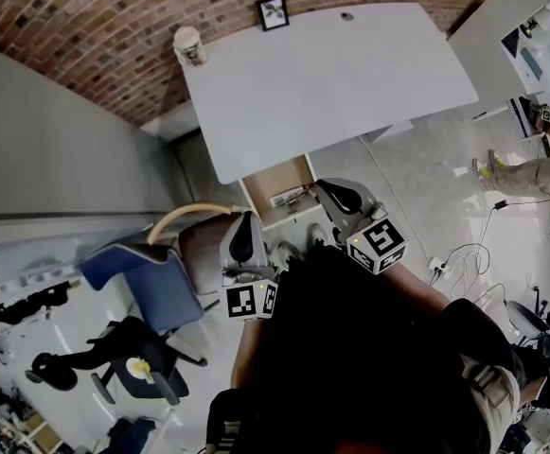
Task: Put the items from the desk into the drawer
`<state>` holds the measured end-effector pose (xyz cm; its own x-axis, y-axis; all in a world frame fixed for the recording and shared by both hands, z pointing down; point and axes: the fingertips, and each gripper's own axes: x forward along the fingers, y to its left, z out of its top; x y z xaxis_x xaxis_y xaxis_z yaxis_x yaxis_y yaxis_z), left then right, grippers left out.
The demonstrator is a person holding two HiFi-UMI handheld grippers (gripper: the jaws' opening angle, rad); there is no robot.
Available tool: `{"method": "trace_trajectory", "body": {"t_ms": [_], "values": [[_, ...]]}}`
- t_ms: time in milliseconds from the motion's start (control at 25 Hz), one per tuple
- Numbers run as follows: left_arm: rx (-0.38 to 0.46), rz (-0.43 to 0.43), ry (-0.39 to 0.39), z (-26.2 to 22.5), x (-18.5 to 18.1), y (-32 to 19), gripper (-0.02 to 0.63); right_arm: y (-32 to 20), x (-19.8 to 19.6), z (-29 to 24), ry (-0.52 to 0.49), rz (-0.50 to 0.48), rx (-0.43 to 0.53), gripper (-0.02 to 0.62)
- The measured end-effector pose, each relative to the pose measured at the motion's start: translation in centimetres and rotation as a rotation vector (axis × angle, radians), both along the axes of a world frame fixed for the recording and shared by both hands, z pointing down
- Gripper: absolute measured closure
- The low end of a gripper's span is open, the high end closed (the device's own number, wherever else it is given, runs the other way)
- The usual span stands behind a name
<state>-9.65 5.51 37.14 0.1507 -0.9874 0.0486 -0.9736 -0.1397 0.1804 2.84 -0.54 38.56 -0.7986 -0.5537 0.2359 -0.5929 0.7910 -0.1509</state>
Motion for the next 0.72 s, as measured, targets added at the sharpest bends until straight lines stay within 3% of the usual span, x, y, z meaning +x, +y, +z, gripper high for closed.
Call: {"method": "trace_trajectory", "body": {"t_ms": [720], "values": [[0.007,0.011,-0.007,-0.09,0.67,0.83,0.591,0.25,0.83,0.48,0.02,0.007,0.002,0.594]]}}
